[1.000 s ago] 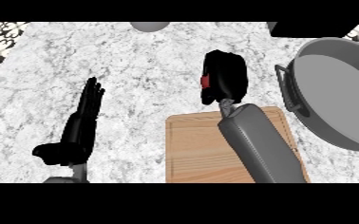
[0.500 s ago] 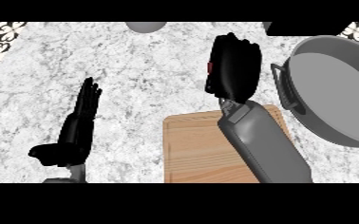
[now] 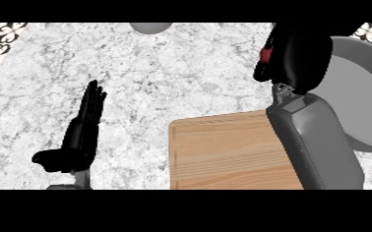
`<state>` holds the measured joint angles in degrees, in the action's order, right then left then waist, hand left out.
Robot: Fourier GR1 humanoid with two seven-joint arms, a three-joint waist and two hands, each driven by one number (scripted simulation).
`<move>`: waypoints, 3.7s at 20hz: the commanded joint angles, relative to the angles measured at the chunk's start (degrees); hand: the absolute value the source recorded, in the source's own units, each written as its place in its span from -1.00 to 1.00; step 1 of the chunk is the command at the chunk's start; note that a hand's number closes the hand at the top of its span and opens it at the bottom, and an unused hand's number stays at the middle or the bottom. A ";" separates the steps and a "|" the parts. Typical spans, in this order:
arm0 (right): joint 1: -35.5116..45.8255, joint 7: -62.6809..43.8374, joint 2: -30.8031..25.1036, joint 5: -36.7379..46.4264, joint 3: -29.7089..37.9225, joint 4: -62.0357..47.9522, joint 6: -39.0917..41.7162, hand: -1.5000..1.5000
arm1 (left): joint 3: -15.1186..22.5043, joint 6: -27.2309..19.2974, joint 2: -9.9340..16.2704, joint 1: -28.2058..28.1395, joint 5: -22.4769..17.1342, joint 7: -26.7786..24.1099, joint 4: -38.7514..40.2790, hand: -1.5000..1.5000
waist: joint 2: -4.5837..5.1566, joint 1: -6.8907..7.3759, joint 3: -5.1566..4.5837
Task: Pick the tomato from the cutting board and place it in the pot
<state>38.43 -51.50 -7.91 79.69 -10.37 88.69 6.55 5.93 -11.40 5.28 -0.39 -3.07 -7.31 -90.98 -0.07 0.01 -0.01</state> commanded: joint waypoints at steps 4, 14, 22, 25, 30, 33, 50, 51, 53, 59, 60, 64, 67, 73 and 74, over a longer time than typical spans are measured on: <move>-4.24 5.96 -7.13 -4.05 9.65 -0.75 -2.27 1.00 | -0.67 1.47 0.84 0.16 -1.23 4.34 -4.38 0.00 | 0.03 0.16 0.03; -9.21 20.26 -14.79 -13.61 21.29 -10.93 -9.27 1.00 | -1.19 1.74 -0.88 0.84 0.61 -1.83 2.95 0.00 | 0.20 0.13 0.01; -9.17 33.87 -21.63 -21.06 28.24 -28.75 -9.58 1.00 | 0.89 0.36 -2.21 -0.17 2.28 1.18 -0.43 0.00 | 0.33 0.56 0.06; -8.72 30.73 -19.03 -19.52 27.90 -33.40 -11.73 1.00 | -0.48 0.70 -1.87 0.57 1.80 0.34 -0.04 0.00 | 0.26 0.62 0.04; -7.30 25.21 -19.08 -20.81 31.07 -41.18 -9.39 -1.00 | -0.96 2.19 -1.11 -1.95 1.38 -2.84 0.41 0.00 | 0.24 0.83 0.03; -8.82 36.63 -20.24 -27.27 32.74 -41.50 -6.59 -1.00 | -1.40 -0.67 -2.44 5.12 2.29 4.19 1.45 0.00 | 0.14 -0.17 0.04; -9.36 60.96 -21.55 -59.00 56.41 -42.49 -17.28 -1.00 | -0.91 2.61 -1.42 -3.04 1.32 -0.55 -2.93 0.00 | 0.08 0.25 0.04; -7.38 60.36 -25.23 -60.20 58.36 -45.06 -16.09 -1.00 | -1.71 2.53 -0.91 -0.11 1.35 1.50 -0.58 0.00 | 0.20 0.24 0.07; -10.81 64.46 -25.33 -62.45 59.45 -44.91 -16.10 -1.00 | -1.36 2.41 -1.75 -1.60 1.86 -1.86 0.08 0.00 | 0.14 0.13 0.05; -12.38 71.03 -30.81 -67.88 60.37 -50.94 -13.51 -1.00 | -1.87 2.17 -2.30 0.73 1.86 1.14 -0.05 0.00 | 0.16 0.25 0.05; -13.32 74.99 -32.35 -68.55 61.54 -54.81 -12.18 -1.00 | -1.89 2.83 -1.52 -0.21 2.01 0.54 -0.83 0.00 | 0.23 0.42 0.09; -16.68 75.70 -35.02 -70.99 61.17 -55.63 -10.11 -1.00 | -4.02 3.77 -0.89 1.87 1.16 -0.18 2.03 0.00 | 0.15 0.16 0.05; -15.72 78.68 -37.05 -72.31 60.93 -60.11 -11.06 -1.00 | -0.55 2.34 -3.12 -2.27 3.07 0.15 -2.69 0.00 | 0.16 0.47 0.07; -18.30 81.79 -41.50 -76.85 65.22 -65.37 -10.44 -1.00 | -2.51 4.72 -0.84 -4.15 1.41 0.00 -3.62 0.00 | 0.18 0.51 0.10; -16.59 83.61 -42.56 -77.16 65.28 -68.03 -10.80 -1.00 | -2.55 4.11 -2.15 -1.45 2.08 -2.12 1.46 0.00 | 0.33 0.58 0.14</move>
<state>21.72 29.22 -47.79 4.73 53.40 24.90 -3.96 3.84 -8.09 3.05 -1.65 -0.85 -7.59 -91.63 0.15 0.43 0.10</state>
